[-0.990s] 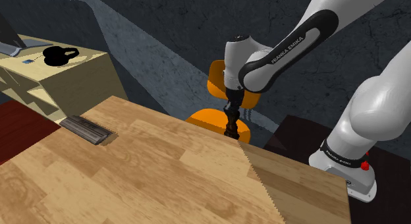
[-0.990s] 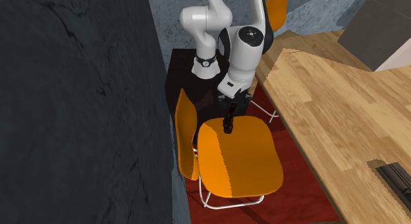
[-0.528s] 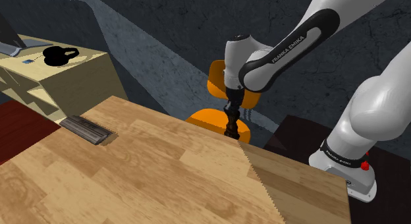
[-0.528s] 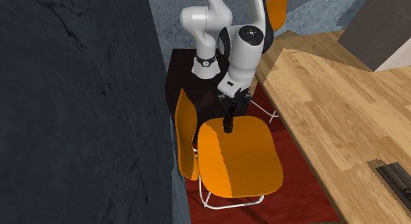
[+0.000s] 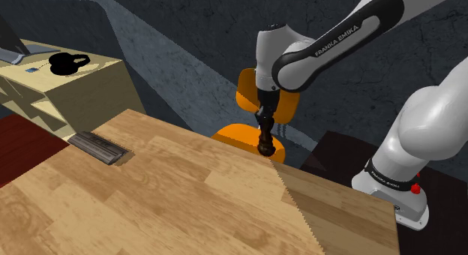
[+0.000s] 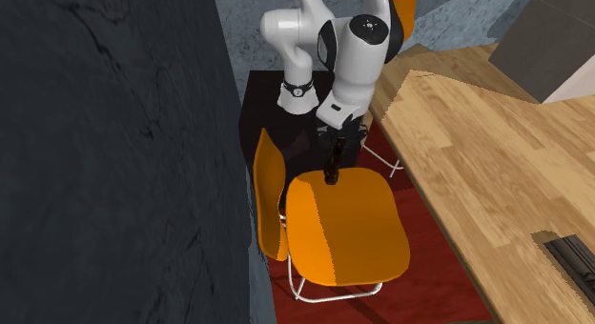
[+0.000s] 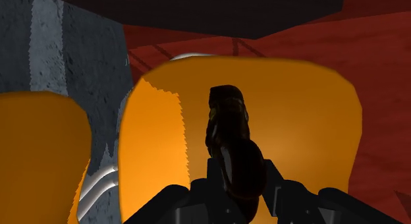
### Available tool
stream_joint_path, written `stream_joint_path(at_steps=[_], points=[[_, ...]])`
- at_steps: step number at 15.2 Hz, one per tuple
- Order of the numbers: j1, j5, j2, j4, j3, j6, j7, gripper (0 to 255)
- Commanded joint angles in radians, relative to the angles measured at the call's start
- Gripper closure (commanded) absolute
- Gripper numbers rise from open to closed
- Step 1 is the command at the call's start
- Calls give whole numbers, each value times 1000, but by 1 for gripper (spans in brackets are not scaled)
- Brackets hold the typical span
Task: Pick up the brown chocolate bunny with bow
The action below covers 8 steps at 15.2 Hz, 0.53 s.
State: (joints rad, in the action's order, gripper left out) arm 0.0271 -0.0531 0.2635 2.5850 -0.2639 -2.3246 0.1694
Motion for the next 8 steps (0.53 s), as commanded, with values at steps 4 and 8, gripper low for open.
stream_joint_path(at_steps=[4, 8], points=[[4, -9, 47, -31, 7, 77, -9, 255], [5, -11, 65, -47, 10, 111, -12, 255]])
